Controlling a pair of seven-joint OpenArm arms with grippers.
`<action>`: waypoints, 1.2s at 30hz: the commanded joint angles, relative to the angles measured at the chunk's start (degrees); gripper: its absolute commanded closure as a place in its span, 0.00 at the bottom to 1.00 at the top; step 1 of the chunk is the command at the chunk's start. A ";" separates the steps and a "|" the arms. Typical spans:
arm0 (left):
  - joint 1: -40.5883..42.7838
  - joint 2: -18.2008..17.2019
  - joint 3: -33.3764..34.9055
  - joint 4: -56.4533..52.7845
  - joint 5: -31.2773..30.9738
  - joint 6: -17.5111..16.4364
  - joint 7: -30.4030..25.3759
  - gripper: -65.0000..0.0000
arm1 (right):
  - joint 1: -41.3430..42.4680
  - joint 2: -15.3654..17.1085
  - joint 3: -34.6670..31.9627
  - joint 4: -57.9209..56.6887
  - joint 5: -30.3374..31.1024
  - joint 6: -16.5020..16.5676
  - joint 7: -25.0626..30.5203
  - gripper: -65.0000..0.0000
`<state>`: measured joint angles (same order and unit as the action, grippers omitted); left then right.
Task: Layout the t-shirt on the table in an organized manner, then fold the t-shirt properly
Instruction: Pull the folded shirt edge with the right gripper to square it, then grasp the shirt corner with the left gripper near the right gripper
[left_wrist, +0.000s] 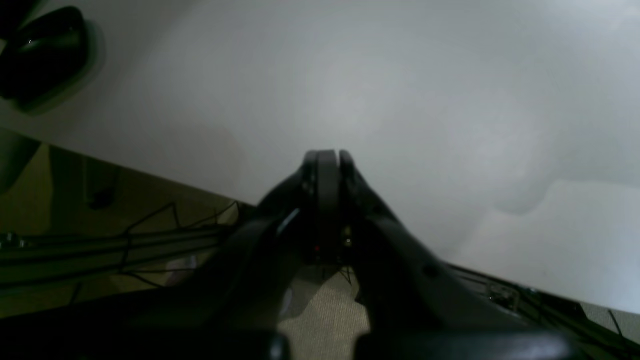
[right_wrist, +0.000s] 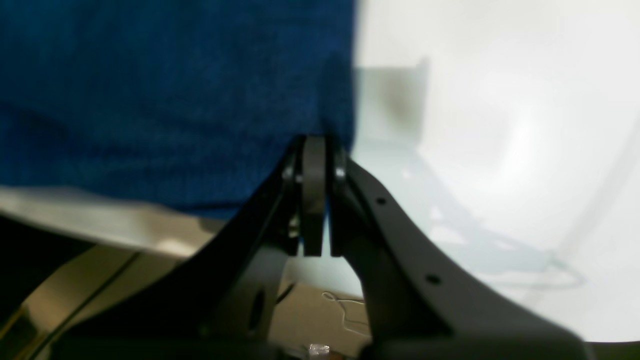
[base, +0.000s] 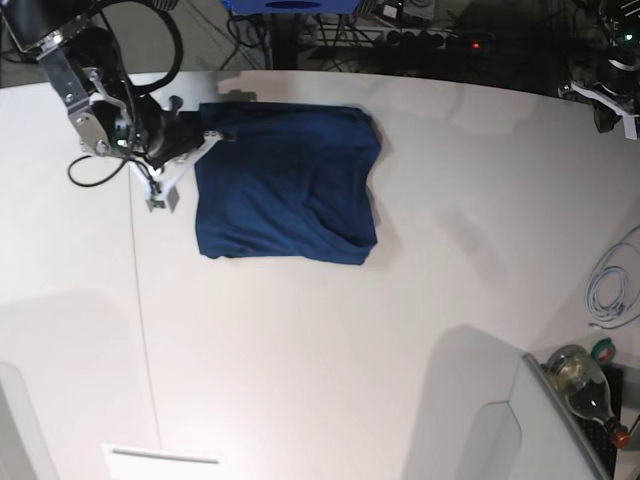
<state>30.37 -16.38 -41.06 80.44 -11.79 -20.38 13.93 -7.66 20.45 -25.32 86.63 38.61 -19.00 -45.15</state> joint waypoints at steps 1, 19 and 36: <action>0.36 -0.98 -0.39 0.74 -0.21 0.29 -1.23 1.00 | -0.12 1.49 0.40 0.01 -0.76 -0.20 0.35 0.98; 0.27 -1.07 -0.39 0.74 -0.21 0.29 -1.23 1.00 | -5.48 3.51 0.49 15.83 -0.68 -0.56 -1.05 0.98; -0.96 -1.07 0.22 -1.10 -0.12 0.29 -1.23 1.00 | -9.70 1.31 1.01 10.82 -0.76 -0.56 -1.67 0.98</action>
<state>29.28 -16.40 -40.64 78.67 -11.81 -20.32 13.89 -17.67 21.34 -24.58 96.44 37.36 -19.55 -47.03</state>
